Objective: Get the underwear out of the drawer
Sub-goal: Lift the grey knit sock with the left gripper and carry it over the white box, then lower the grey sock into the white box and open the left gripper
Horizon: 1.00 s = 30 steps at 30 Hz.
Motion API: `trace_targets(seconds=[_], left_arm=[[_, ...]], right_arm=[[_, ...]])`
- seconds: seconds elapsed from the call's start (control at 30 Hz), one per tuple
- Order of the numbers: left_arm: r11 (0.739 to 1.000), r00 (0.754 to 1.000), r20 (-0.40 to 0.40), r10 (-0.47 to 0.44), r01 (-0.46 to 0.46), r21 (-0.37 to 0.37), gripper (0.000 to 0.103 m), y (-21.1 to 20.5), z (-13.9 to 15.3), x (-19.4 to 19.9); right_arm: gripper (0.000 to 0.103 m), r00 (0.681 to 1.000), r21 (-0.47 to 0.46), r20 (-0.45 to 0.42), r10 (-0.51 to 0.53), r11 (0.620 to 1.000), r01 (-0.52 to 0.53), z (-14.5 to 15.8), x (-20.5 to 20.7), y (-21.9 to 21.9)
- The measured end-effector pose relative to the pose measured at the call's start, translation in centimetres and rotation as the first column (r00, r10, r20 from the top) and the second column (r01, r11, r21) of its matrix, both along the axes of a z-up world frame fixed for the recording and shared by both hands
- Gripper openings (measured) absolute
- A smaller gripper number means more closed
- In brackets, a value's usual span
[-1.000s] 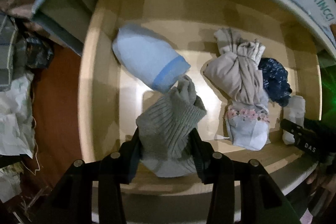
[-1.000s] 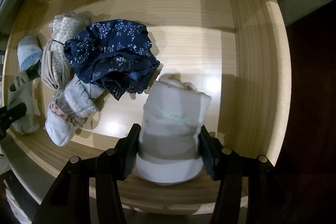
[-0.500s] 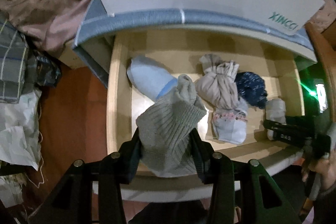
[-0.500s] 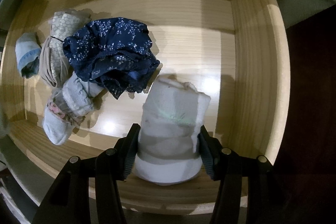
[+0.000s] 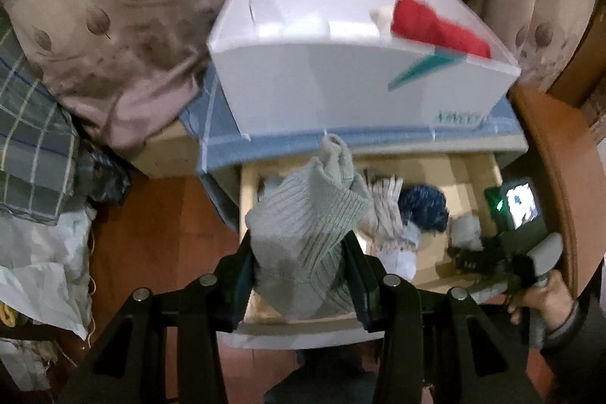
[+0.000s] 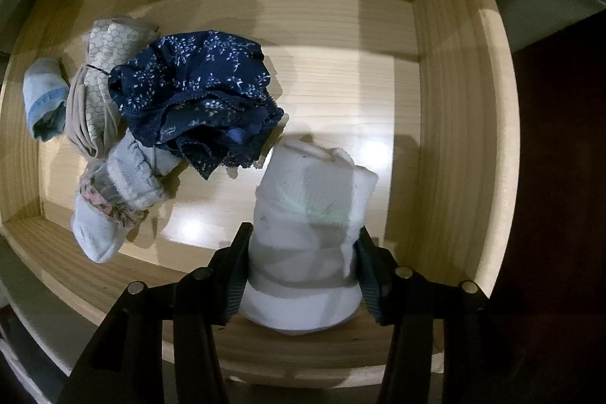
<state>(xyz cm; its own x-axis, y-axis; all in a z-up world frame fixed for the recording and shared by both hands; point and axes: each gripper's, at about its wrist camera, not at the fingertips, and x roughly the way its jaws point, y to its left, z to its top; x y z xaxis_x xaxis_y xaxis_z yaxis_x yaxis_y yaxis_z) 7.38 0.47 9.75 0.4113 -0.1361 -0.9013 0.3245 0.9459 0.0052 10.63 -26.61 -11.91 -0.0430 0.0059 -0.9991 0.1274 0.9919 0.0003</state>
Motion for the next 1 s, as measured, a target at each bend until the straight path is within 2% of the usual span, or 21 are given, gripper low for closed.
trace_targets(seconds=[0.23, 0.53, 0.63, 0.77, 1.0], left_arm=[[0.998, 0.991, 0.128, 0.036, -0.03, -0.047, 0.044, 1.1, 5.6, 2.0], [0.998, 0.97, 0.24, 0.034, -0.018, -0.068, 0.044, -0.1, 9.5, 5.7], [0.999, 0.963, 0.266, 0.044, -0.034, -0.04, 0.044, -1.1, 9.9, 7.5], [0.999, 0.964, 0.262, 0.04, -0.035, -0.025, 0.044, -2.3, 9.5, 9.8], [0.999, 0.972, 0.235, 0.023, -0.029, 0.022, 0.044, -4.8, 6.8, 13.1]], right_arm=[[0.047, 1.0, -0.005, 0.001, 0.0, 1.0, 0.0, 0.0, 0.1, 0.0], [0.047, 1.0, -0.006, 0.002, -0.005, 1.0, 0.005, 0.2, 0.1, -0.1], [0.047, 1.0, -0.004, 0.003, -0.007, 1.0, 0.007, 0.2, 0.1, -0.3], [0.047, 1.0, 0.002, 0.005, -0.011, 1.0, 0.011, 0.0, 0.2, -0.5], [0.047, 1.0, 0.003, 0.005, -0.011, 1.0, 0.011, -0.1, 0.3, -0.7]])
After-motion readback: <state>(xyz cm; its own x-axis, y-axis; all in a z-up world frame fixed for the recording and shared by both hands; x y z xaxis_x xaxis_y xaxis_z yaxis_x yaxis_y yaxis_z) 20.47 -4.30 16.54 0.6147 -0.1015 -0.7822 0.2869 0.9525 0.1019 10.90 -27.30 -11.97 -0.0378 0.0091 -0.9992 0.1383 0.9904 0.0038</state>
